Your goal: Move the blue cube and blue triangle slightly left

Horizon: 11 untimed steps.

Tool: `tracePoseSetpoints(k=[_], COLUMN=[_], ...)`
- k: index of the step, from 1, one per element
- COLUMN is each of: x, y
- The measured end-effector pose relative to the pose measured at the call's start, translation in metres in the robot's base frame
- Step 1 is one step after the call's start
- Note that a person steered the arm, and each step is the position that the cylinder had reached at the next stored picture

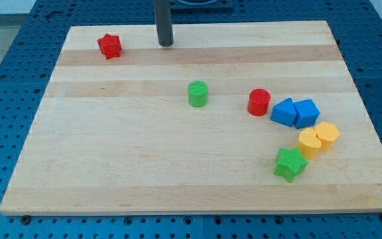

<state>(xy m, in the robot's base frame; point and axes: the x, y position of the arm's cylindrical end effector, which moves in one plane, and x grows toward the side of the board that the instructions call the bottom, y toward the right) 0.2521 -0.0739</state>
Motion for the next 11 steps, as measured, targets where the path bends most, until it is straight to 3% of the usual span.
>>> tracePoseSetpoints(k=[1,4,6,8,11], x=[-0.001,0.03,0.111,0.206,0.214], y=[0.001,0.191,0.317,0.305,0.222])
